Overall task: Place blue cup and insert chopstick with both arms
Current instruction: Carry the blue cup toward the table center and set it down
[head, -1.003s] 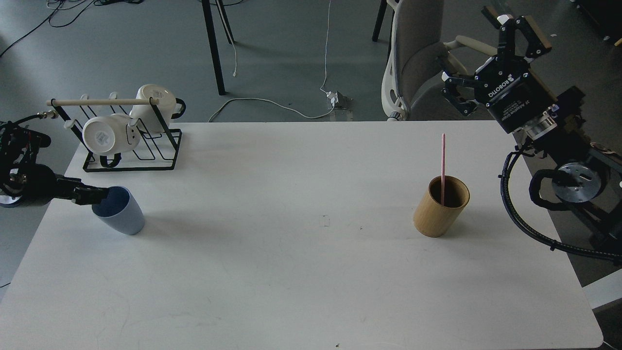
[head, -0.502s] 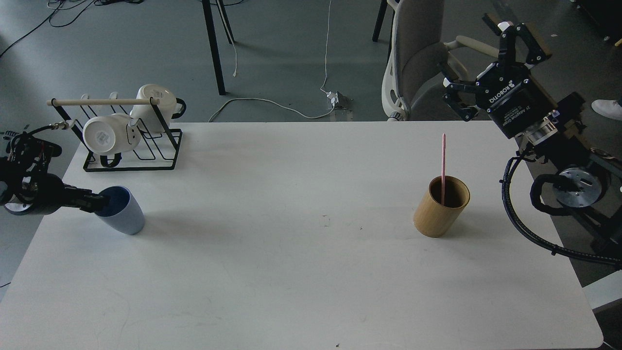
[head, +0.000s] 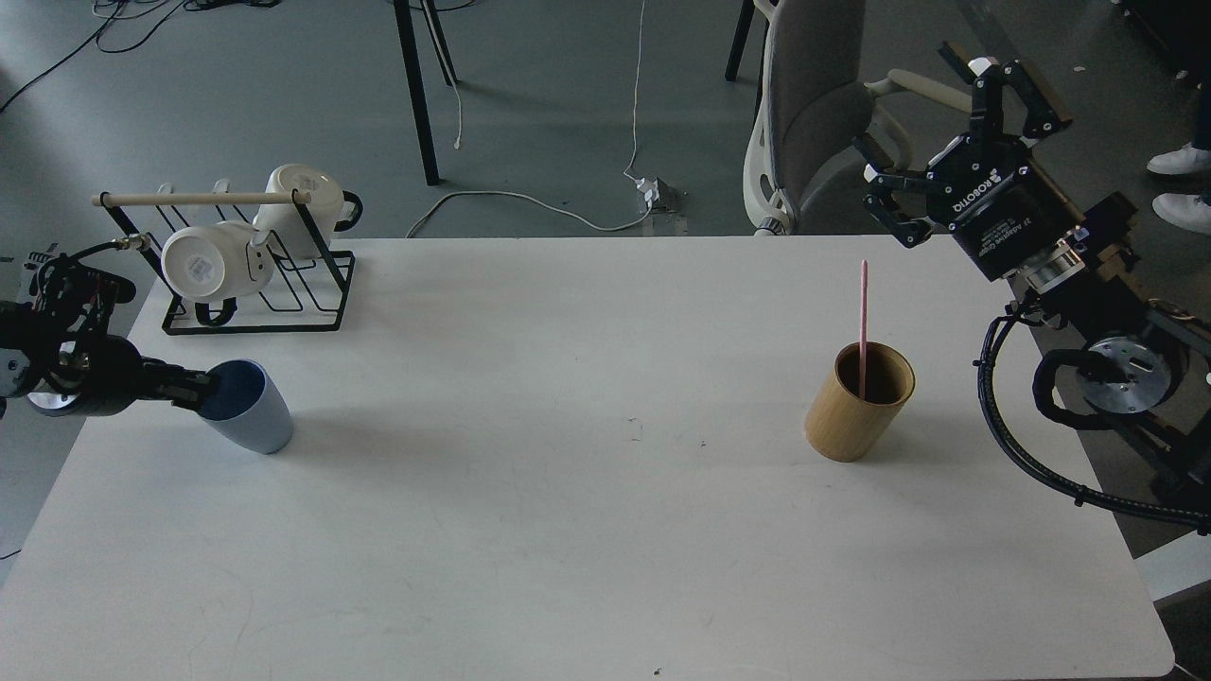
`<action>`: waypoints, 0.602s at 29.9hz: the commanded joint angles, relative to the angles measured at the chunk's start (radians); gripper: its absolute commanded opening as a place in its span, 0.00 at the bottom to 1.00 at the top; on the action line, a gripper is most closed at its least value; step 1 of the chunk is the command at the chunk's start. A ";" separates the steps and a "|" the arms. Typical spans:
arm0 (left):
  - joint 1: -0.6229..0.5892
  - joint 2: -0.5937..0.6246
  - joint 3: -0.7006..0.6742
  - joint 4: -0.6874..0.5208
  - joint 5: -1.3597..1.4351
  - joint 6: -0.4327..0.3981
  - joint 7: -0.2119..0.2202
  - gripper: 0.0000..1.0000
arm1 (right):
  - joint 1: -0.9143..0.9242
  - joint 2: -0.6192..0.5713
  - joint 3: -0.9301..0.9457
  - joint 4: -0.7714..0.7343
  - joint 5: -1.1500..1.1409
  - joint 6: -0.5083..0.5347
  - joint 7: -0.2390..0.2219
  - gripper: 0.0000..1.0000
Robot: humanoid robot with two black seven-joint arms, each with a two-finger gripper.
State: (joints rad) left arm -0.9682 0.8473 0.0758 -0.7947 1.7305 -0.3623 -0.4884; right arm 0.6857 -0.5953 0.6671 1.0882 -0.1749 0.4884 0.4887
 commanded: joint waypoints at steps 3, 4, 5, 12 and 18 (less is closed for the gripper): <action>-0.154 0.021 -0.004 -0.259 0.001 -0.036 0.000 0.00 | 0.003 -0.006 0.021 -0.022 0.000 -0.021 0.000 0.99; -0.193 0.009 -0.004 -0.305 0.001 -0.058 0.000 0.00 | 0.003 -0.008 0.040 -0.027 0.000 -0.027 0.000 0.99; -0.219 -0.014 -0.004 -0.339 0.003 -0.075 0.000 0.00 | 0.003 -0.008 0.054 -0.028 0.000 -0.030 0.000 0.99; -0.317 -0.411 0.039 -0.284 0.098 -0.126 0.000 0.00 | 0.024 -0.017 0.081 -0.048 0.000 -0.048 0.000 0.99; -0.342 -0.651 0.090 -0.107 0.172 -0.126 0.000 0.00 | 0.034 -0.017 0.080 -0.048 0.000 -0.067 0.000 0.99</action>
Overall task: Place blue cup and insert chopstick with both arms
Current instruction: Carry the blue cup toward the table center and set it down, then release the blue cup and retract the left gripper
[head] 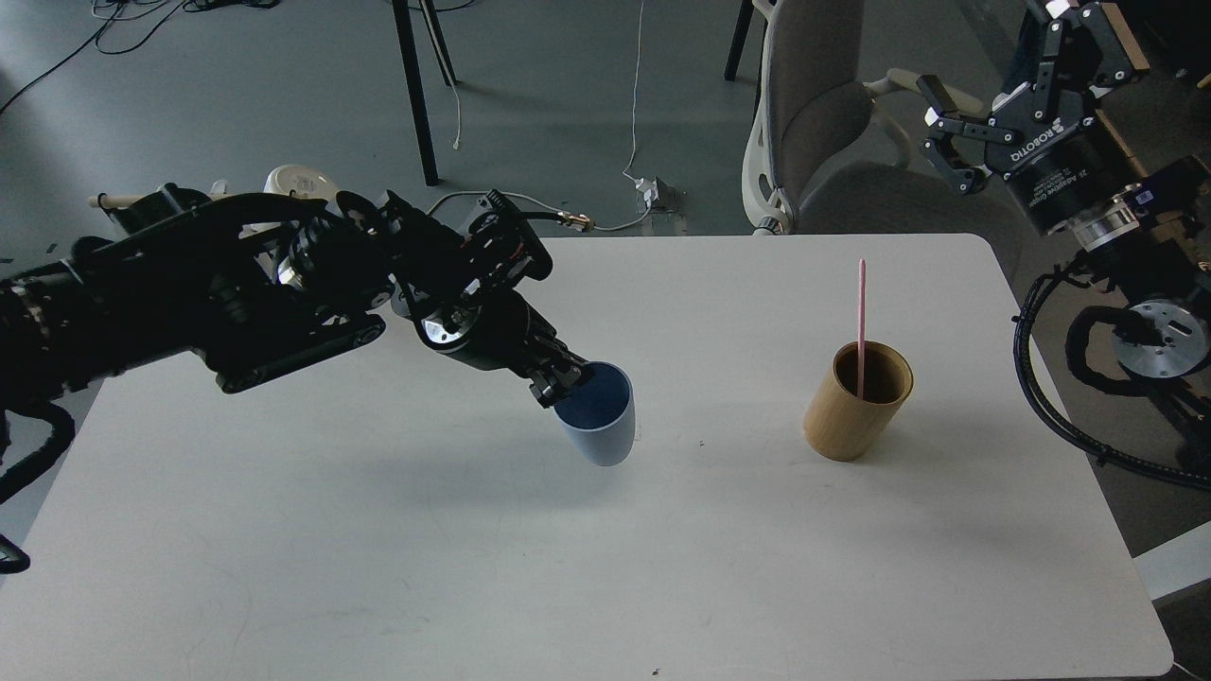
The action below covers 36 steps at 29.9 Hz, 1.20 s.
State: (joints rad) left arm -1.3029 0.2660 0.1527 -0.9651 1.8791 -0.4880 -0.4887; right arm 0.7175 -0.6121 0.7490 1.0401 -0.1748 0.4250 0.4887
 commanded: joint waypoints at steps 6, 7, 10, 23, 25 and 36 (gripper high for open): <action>0.001 -0.133 0.070 0.124 0.025 -0.001 0.000 0.00 | 0.000 -0.002 -0.002 -0.021 0.000 0.001 0.000 0.99; 0.002 -0.133 0.071 0.126 0.025 -0.001 0.000 0.00 | -0.001 -0.002 -0.002 -0.023 0.000 0.001 0.000 0.99; 0.014 -0.134 0.073 0.141 0.025 -0.001 0.000 0.00 | -0.001 -0.002 -0.002 -0.023 0.000 0.001 0.000 0.99; 0.030 -0.126 0.056 0.149 0.005 -0.001 0.000 0.23 | 0.000 -0.003 0.000 -0.023 0.001 0.006 0.000 0.99; 0.030 -0.125 0.053 0.147 0.000 -0.001 0.000 0.30 | 0.002 -0.002 0.000 -0.023 0.001 0.008 0.000 0.99; 0.024 -0.016 -0.056 0.131 -0.225 -0.001 0.000 0.90 | -0.003 0.006 0.045 -0.087 0.009 0.023 0.000 0.99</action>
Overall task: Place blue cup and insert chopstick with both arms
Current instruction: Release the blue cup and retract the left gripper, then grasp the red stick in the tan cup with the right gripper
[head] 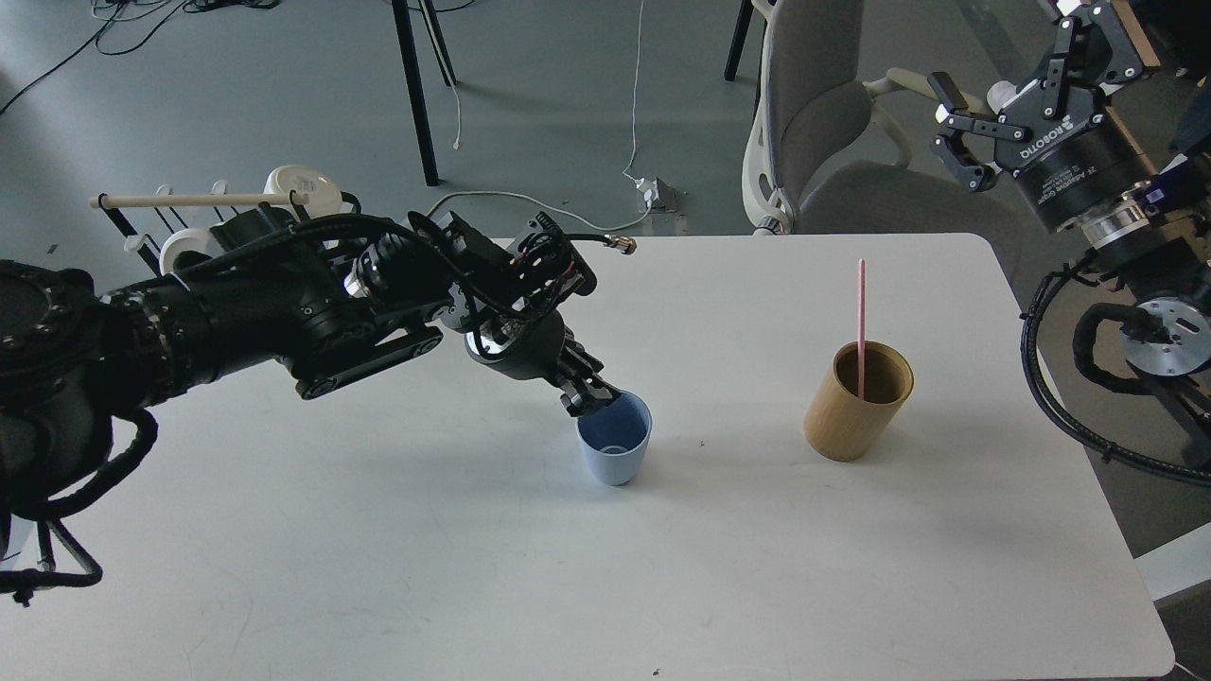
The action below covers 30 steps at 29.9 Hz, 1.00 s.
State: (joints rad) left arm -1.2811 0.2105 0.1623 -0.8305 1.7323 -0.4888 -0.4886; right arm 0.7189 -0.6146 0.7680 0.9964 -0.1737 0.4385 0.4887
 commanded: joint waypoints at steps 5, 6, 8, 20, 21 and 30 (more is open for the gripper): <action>0.017 0.185 -0.216 -0.084 -0.279 0.000 0.000 0.94 | 0.016 0.047 0.161 -0.108 0.016 0.011 0.000 0.99; 0.034 0.228 -0.262 -0.110 -0.356 0.000 0.000 0.94 | 0.027 0.042 0.162 -0.104 0.014 0.014 0.000 0.99; 0.106 0.300 -0.350 -0.149 -0.520 0.000 0.000 0.94 | 0.049 0.012 0.155 -0.096 -0.004 0.019 0.000 0.99; 0.571 0.365 -0.950 -0.199 -1.120 0.000 0.000 0.97 | 0.002 -0.319 0.045 0.171 -1.045 -0.338 0.000 0.99; 0.582 0.365 -0.966 -0.199 -1.148 0.000 0.000 0.97 | -0.012 -0.323 0.016 0.197 -1.096 -0.398 0.000 0.99; 0.625 0.366 -0.963 -0.134 -1.266 0.000 0.000 0.99 | -0.047 -0.208 -0.355 0.162 -1.346 -0.733 0.000 0.99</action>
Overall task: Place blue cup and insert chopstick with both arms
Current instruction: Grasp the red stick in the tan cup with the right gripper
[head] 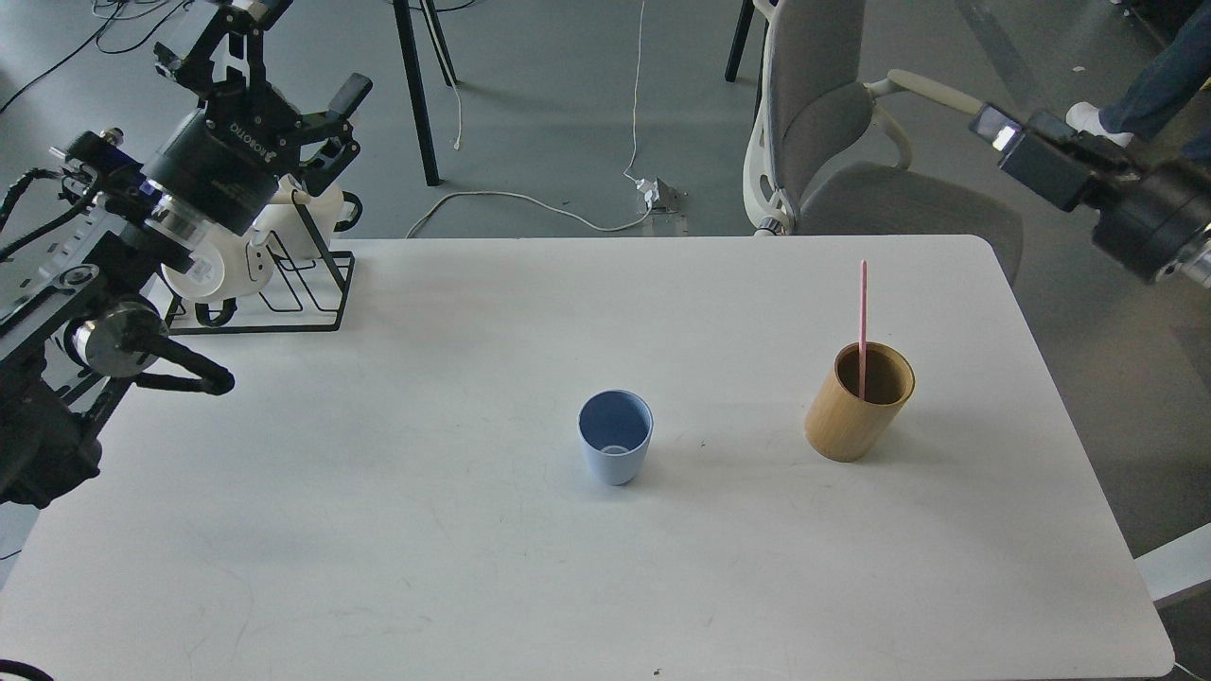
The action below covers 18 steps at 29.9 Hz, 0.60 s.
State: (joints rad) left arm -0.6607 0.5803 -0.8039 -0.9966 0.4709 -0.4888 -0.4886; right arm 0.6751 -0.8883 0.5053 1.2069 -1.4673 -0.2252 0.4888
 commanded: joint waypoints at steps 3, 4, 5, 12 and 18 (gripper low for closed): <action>0.006 -0.007 0.002 0.036 -0.009 0.000 0.000 0.99 | -0.006 0.149 -0.145 -0.125 -0.065 -0.086 0.000 0.99; 0.007 -0.007 0.003 0.036 -0.009 0.000 0.000 0.99 | -0.011 0.173 -0.155 -0.154 -0.065 -0.089 0.000 0.99; 0.009 -0.008 0.003 0.036 -0.009 0.000 0.000 0.99 | -0.015 0.196 -0.166 -0.177 -0.067 -0.100 0.000 0.98; 0.013 -0.048 0.003 0.042 -0.008 0.000 0.000 0.99 | -0.023 0.341 -0.225 -0.311 -0.065 -0.206 0.000 0.92; 0.016 -0.050 0.005 0.062 -0.009 0.000 0.000 0.99 | -0.025 0.347 -0.223 -0.310 -0.062 -0.207 0.000 0.48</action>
State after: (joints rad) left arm -0.6449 0.5312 -0.8002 -0.9445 0.4632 -0.4887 -0.4886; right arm 0.6520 -0.5434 0.2824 0.8939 -1.5301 -0.4319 0.4886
